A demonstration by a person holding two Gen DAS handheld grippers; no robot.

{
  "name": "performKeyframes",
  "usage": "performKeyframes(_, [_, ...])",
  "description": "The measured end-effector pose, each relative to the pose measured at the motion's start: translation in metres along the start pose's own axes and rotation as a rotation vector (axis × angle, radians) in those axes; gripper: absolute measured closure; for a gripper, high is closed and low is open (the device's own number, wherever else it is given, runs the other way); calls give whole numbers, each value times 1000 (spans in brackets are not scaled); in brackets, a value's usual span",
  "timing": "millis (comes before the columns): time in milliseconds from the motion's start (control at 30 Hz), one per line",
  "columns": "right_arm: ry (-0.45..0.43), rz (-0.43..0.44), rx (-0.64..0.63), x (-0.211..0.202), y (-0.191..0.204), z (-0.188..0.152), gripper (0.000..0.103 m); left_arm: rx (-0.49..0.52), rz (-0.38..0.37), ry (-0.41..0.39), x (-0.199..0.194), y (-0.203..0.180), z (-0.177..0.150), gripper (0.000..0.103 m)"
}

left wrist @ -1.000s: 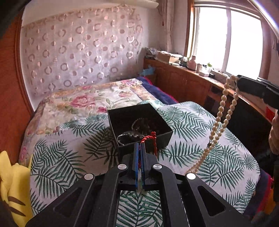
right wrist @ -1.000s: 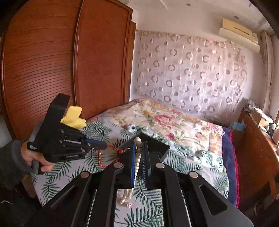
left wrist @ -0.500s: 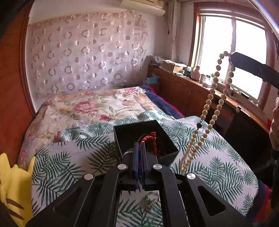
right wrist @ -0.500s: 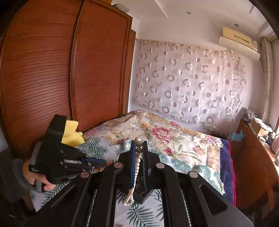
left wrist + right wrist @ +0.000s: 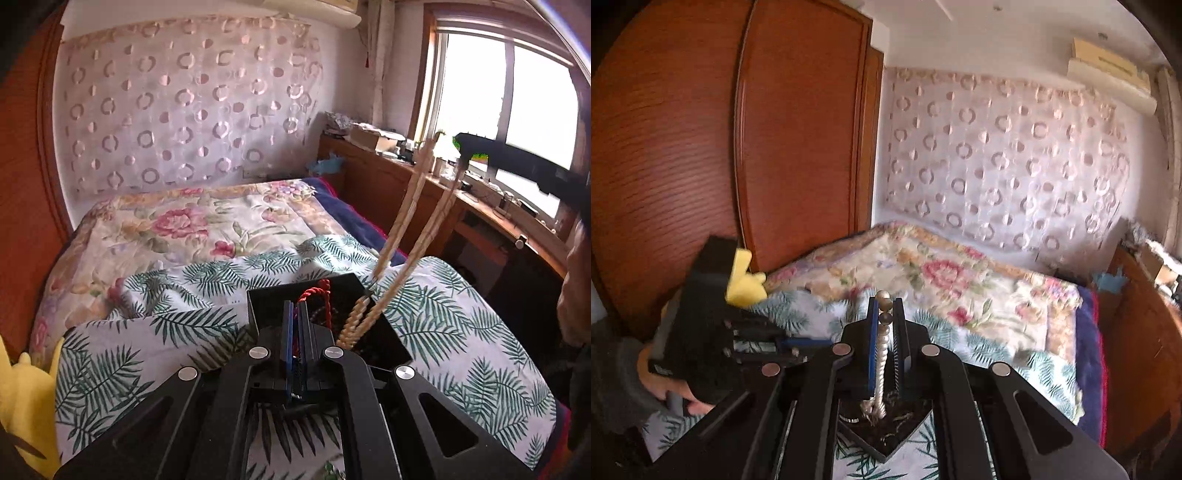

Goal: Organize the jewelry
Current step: 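Open both tools to drop the necklace and red bracelet into the box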

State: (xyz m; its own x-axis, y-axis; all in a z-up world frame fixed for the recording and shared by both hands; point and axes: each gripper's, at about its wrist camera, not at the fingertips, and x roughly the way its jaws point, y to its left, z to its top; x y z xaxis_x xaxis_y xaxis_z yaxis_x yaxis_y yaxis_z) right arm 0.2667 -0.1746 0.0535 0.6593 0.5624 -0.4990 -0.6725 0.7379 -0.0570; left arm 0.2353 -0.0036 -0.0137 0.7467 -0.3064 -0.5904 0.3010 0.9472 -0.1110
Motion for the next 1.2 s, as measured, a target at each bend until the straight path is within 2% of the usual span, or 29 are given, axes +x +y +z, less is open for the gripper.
performKeyframes(333, [154, 41, 62, 65, -14, -57, 94, 8, 5, 57, 45, 5, 4, 102])
performKeyframes(467, [180, 50, 87, 77, -15, -67, 93, 10, 3, 69, 53, 4, 4, 101])
performKeyframes(633, [172, 53, 109, 76, -19, -69, 92, 10, 13, 72, 53, 4, 3, 100])
performKeyframes(667, [170, 52, 109, 76, -19, -68, 84, 11, 16, 71, 52, 4, 3, 97])
performKeyframes(733, [163, 48, 112, 74, -21, -67, 77, 14, 22, 67, 49, 4, 3, 90])
performKeyframes(900, [154, 37, 116, 62, -17, -69, 77, 25, 32, 55, 37, 1, -2, 85])
performKeyframes(967, [153, 30, 115, 56, -14, -72, 77, 27, 29, 51, 30, 0, -5, 72])
performKeyframes(1033, [155, 24, 114, 47, -10, -76, 77, 31, 27, 43, 22, -3, -9, 64])
performKeyframes(1200, [167, 11, 118, 31, 0, -90, 77, 29, 29, 37, 3, -9, -24, 63])
